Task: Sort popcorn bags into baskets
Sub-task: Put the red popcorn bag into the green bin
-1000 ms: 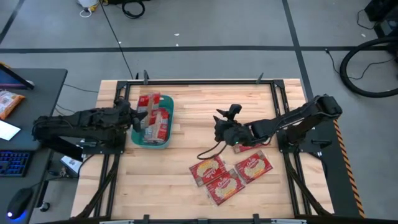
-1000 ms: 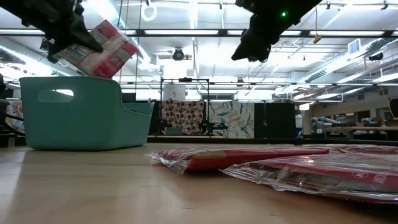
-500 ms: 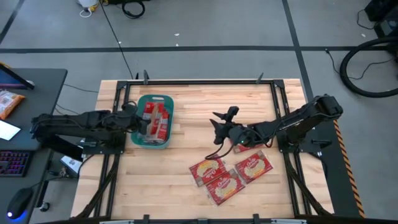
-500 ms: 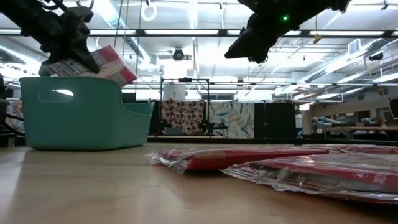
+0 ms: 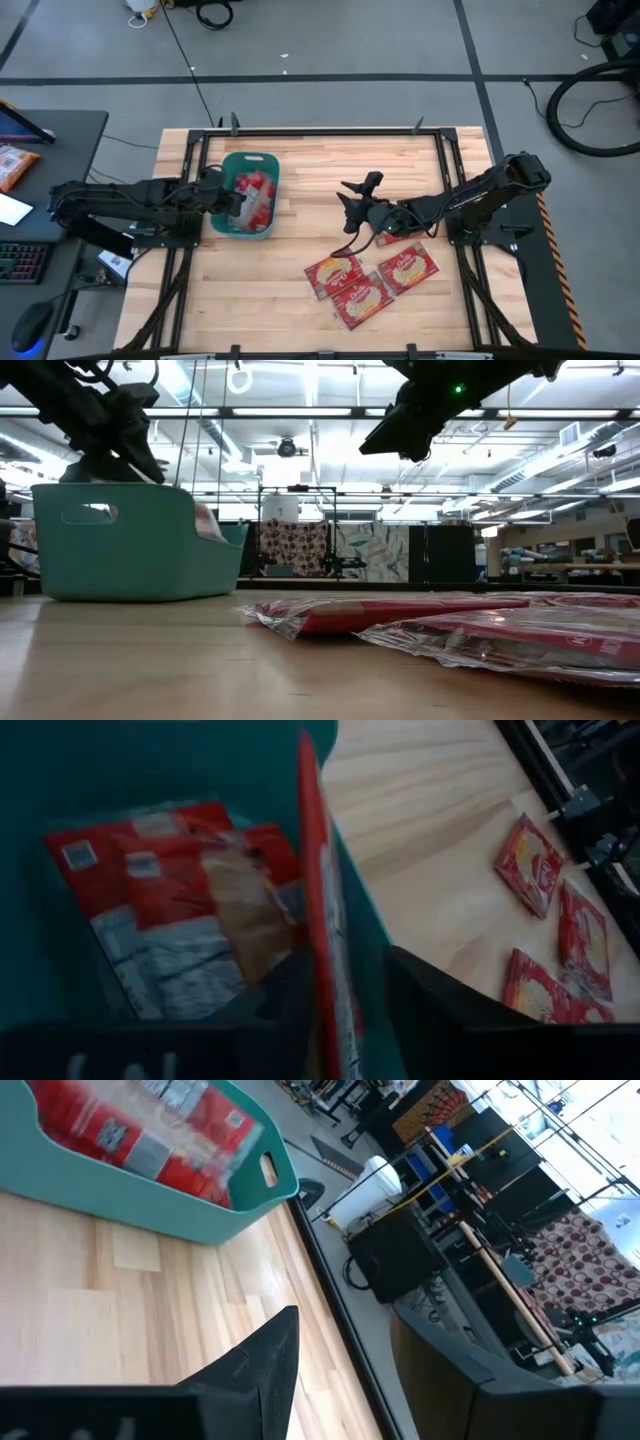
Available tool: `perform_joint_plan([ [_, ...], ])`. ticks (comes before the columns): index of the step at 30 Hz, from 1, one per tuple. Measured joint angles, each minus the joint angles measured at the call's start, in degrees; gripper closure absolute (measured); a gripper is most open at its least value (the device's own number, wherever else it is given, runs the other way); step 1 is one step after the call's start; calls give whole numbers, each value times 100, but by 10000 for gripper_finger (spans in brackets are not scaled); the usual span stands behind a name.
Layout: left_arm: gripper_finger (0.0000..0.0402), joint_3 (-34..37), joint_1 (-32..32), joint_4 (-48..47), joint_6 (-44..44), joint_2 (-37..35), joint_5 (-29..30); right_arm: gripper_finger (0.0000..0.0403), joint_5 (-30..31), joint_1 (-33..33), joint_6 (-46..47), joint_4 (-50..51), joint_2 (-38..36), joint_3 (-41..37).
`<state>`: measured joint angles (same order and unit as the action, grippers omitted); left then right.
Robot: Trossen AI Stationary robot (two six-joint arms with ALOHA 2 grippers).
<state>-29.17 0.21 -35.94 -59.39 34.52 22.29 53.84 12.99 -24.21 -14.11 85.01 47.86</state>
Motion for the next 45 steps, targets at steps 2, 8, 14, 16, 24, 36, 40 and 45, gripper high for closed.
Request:
perform_joint_plan([
  [2,250,-21,0,-35,244,-17,95,240,-48,-1,0,2,0,0],
  [8,209,-590,0,-585,1240,-46,429,245,-231,0,12,0,0,0],
  [14,205,-863,-161,-93,2766,-43,390,249,-715,-2,56,-6,0,0],
  [16,205,-824,-336,375,3275,30,341,249,-1123,-7,134,-10,2,0],
  [24,205,-279,-843,2349,4251,552,-50,249,-2067,-79,374,22,17,0],
  [36,205,213,-1045,5261,5790,1906,-54,249,-2341,-27,1326,259,20,2],
  [40,205,249,-1047,5740,6038,2172,-55,249,-2324,144,1608,650,20,2],
  [45,205,249,-1084,5876,6063,2448,-53,249,-2253,371,2162,1253,20,2],
])
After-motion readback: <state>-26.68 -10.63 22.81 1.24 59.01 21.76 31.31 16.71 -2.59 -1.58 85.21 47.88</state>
